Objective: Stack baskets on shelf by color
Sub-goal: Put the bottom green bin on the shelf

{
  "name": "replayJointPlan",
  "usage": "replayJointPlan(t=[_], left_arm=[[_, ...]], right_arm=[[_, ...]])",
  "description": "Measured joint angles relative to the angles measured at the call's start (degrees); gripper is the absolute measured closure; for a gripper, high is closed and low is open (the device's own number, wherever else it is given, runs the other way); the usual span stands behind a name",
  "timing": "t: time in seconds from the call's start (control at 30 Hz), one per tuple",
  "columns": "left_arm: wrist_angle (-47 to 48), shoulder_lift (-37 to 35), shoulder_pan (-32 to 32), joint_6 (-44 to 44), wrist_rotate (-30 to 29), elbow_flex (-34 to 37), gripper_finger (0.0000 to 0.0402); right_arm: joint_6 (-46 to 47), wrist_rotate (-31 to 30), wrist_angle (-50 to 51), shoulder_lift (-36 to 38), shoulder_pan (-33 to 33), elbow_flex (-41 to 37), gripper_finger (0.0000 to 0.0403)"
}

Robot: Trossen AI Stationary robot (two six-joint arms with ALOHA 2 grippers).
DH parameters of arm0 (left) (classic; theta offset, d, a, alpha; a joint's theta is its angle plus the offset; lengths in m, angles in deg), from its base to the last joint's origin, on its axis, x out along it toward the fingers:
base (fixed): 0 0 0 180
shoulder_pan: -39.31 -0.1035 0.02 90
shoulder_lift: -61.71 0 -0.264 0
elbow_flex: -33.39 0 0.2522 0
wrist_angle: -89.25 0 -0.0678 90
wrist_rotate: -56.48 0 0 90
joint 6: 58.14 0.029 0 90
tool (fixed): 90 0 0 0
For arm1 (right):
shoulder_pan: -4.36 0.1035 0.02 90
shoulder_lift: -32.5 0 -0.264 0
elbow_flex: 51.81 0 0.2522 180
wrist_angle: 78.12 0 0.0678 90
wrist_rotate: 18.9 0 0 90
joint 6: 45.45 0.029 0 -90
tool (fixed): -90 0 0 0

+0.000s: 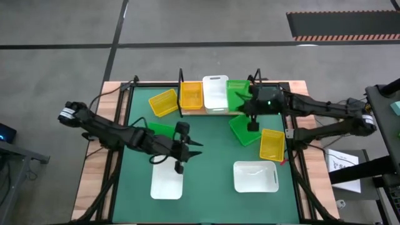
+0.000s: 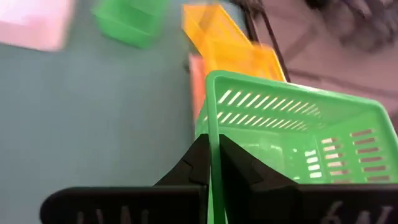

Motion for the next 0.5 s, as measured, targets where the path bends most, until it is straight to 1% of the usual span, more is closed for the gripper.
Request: replayJointPlan(t=[0.13, 0.2, 0.27, 0.4, 0.5], left_arm=[[-6.66, -3.17, 0.01, -0.46, -1.04, 4.47, 0.0293], [-8.54, -4.63, 0.00, -1.38, -1.30, 6.40, 0.0293], [-10.42, -5.77, 0.00, -1.51, -1.87, 8.11, 0.0293], [-11.54, -8.33, 0.00, -1.58, -2.28, 10.95, 0.0293], [-13.25, -9.94, 0.00, -1.60, -2.30, 12.58, 0.0293]], right_arm=[[-0.21, 0.74, 0.06, 0.23, -7.14, -3.56, 0.0392], [-0.29, 1.09, 0.10, -0.17, -9.92, -5.05, 0.0392], [-0.33, 1.53, -0.49, -0.78, -11.93, -6.57, 0.0392], [-1.77, 6.80, -3.34, -1.49, -15.00, -9.58, 0.0392], [-2.06, 8.36, -5.15, -2.52, -16.28, -10.97, 0.0392]])
